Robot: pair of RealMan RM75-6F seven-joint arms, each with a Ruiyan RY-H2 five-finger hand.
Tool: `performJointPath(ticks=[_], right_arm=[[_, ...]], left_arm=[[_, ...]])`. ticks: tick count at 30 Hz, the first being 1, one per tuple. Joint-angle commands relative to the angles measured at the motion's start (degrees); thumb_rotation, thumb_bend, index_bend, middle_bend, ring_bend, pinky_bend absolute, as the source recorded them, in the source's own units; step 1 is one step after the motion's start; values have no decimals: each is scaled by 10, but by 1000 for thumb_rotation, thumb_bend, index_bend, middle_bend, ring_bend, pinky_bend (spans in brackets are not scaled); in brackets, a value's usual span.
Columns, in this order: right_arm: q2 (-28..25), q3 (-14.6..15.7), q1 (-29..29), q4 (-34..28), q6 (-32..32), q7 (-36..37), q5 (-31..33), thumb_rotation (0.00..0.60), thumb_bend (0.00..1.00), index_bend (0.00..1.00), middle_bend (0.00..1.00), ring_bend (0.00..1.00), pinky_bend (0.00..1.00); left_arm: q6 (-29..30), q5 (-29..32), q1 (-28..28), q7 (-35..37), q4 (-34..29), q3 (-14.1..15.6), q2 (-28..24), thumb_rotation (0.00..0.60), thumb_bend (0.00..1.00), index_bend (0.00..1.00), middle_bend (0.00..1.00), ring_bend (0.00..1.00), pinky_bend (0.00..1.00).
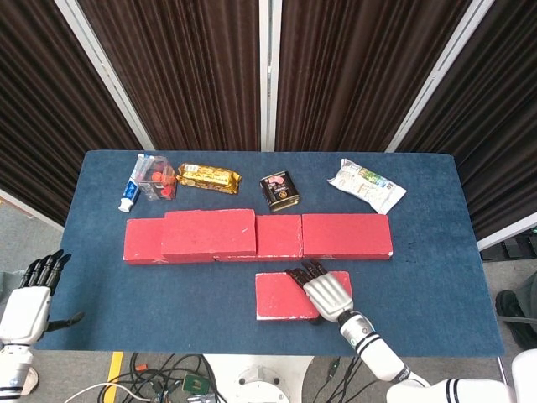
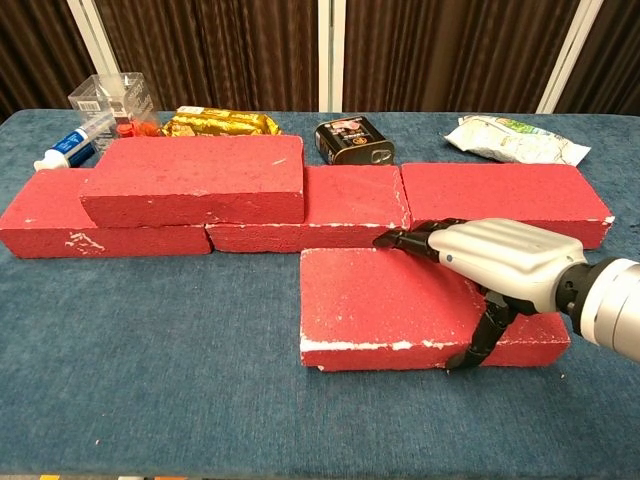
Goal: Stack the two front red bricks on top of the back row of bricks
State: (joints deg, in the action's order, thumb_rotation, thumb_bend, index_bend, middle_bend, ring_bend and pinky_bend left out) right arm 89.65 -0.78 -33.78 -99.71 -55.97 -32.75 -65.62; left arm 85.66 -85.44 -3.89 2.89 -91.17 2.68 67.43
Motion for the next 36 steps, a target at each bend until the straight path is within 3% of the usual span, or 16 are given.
performJointPath(ticks=[1, 8, 14, 22, 28, 36], right_arm=[[-9, 3, 5, -11, -11, 9, -15, 600, 0, 0, 269, 0, 0], [-70, -11, 16, -77, -57, 34, -64, 600, 0, 0, 270, 0, 0], [-131, -65, -16, -90, -32, 50, -37, 600, 0, 0, 270, 0, 0], [-150, -123, -97, -20, 54, 44, 63, 600, 0, 0, 258, 0, 0], [-132, -128, -137, 32, 87, 42, 113, 600, 0, 0, 253, 0, 0], [-121, -127, -168, 79, 138, 86, 114, 600, 0, 0, 244, 0, 0]], left_arm=[[0, -2, 1, 2, -3, 0, -2, 600, 0, 0, 0, 0, 0], [1, -12, 5, 8, -9, -1, -7, 600, 0, 0, 0, 0, 0], [4, -21, 8, 10, -12, 0, -12, 600, 0, 0, 0, 0, 0], [-5, -25, 4, 17, -20, -3, -20, 600, 0, 0, 0, 0, 0], [-13, -22, 2, 26, -20, -5, -22, 600, 0, 0, 0, 0, 0], [-21, -24, -2, 34, -17, -8, -21, 600, 0, 0, 0, 0, 0]])
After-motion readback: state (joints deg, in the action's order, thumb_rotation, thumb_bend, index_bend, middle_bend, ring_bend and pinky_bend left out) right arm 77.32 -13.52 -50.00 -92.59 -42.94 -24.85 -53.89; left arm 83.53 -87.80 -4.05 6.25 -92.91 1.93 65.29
